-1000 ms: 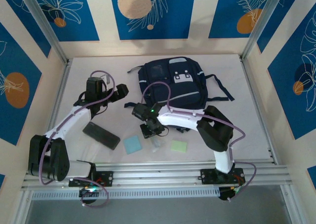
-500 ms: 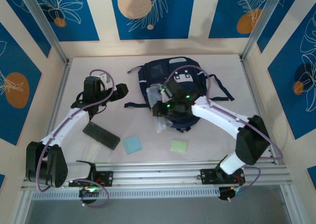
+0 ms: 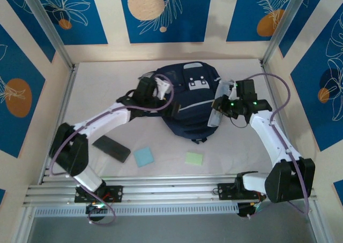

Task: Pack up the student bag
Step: Open the student bag at the top-center of the table.

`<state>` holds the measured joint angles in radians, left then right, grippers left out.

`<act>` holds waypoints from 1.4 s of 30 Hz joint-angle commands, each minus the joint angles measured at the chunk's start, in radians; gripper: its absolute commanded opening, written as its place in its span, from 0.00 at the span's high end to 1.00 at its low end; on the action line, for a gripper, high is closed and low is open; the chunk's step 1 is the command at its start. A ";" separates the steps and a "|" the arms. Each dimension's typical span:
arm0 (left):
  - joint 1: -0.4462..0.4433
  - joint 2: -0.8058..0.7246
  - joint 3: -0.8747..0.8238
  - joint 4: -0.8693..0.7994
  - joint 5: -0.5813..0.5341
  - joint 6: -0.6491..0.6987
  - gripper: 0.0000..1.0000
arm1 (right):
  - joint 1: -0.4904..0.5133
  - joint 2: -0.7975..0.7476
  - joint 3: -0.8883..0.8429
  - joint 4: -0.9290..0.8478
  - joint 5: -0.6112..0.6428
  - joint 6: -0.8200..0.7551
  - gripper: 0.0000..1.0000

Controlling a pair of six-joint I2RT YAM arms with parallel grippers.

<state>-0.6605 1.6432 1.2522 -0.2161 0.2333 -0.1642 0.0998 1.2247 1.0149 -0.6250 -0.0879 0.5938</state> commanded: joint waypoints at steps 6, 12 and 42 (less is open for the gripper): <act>-0.136 0.241 0.246 -0.188 -0.101 0.275 0.17 | -0.175 -0.150 -0.128 -0.051 -0.130 -0.047 0.70; -0.158 0.365 0.343 -0.226 -0.140 0.330 0.22 | -0.273 -0.210 -0.201 -0.048 -0.205 -0.053 0.70; 0.024 0.343 0.531 -0.205 0.233 -0.014 1.00 | -0.291 -0.253 -0.207 -0.031 -0.220 -0.019 0.70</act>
<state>-0.6872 2.0480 1.7340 -0.4881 0.3225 -0.0273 -0.1959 0.9752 0.7967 -0.6773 -0.2745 0.5518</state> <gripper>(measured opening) 0.051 0.303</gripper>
